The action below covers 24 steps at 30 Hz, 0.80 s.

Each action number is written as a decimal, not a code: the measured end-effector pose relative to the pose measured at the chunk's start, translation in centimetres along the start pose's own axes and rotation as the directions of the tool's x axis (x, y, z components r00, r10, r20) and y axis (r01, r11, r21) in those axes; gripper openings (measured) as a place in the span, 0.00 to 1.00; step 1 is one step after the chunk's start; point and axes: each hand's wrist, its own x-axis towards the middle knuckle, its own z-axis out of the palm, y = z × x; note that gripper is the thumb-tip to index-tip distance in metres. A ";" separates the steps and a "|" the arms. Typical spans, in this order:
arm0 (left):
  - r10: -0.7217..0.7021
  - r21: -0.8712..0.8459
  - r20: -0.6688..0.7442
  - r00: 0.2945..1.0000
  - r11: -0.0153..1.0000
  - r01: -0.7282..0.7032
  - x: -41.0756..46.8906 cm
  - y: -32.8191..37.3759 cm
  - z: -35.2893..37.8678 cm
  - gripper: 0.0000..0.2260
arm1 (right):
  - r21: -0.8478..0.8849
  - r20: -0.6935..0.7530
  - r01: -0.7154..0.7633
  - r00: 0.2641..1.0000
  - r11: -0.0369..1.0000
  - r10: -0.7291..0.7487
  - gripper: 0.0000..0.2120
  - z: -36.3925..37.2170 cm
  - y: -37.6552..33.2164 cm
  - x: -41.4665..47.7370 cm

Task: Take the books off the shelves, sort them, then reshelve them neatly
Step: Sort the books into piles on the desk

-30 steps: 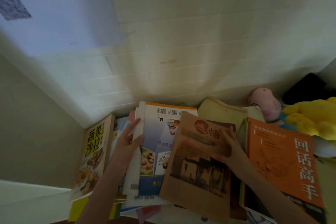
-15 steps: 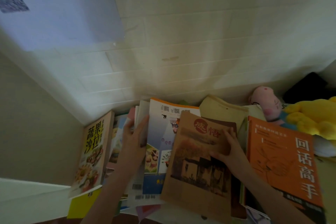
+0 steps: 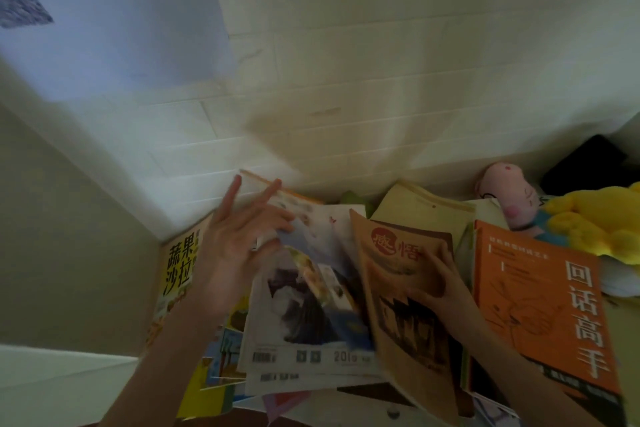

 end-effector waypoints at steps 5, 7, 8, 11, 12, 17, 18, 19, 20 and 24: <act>-0.453 -0.385 -0.215 0.865 0.854 0.351 2.0 2.3 -3.8 0.11 | 0.054 0.020 0.021 1.000 0.998 -0.022 0.42 0.4 -0.4 -0.7; -0.593 -0.493 -0.209 0.778 0.751 0.440 2.1 3.7 -3.9 0.08 | 0.042 0.013 0.032 0.999 0.999 -0.033 0.39 0.6 -0.2 -0.5; -0.645 -0.518 -0.203 0.736 0.709 0.479 2.1 4.2 -3.6 0.08 | 0.019 0.019 0.020 1.000 1.000 -0.021 0.38 0.6 -0.3 -0.5; -0.749 -0.598 -0.115 0.652 0.577 0.557 2.4 5.1 -2.7 0.06 | -0.036 0.028 -0.010 1.000 0.999 0.011 0.39 0.3 -0.2 -0.4; -0.762 -0.609 -0.065 0.644 0.542 0.579 2.3 5.1 -2.3 0.05 | -0.042 0.027 -0.015 0.999 0.999 0.016 0.39 0.4 -0.1 -0.4; -0.813 -0.518 0.096 0.575 0.452 0.726 -0.4 3.5 1.1 0.06 | -0.025 -0.038 -0.044 0.998 0.999 0.043 0.41 0.5 -0.4 -0.7; -0.833 -0.528 0.143 0.534 0.393 0.753 -1.0 3.2 1.7 0.06 | -0.017 -0.067 -0.055 0.996 0.998 0.053 0.41 0.4 -0.5 -0.9; -0.853 -0.529 0.213 0.477 0.310 0.790 -1.8 2.9 2.4 0.07 | -0.009 -0.099 -0.066 0.993 0.998 0.065 0.40 0.4 -0.5 -0.9; -0.862 -0.517 0.285 0.420 0.230 0.824 -2.6 2.7 3.2 0.08 | -0.010 -0.133 -0.076 0.988 0.997 0.074 0.38 0.4 -0.5 -1.0; -0.836 -0.228 0.444 0.321 0.241 0.943 -4.4 3.2 5.4 0.07 | 0.056 -0.207 -0.133 0.968 0.990 0.142 0.32 0.3 -0.9 -0.4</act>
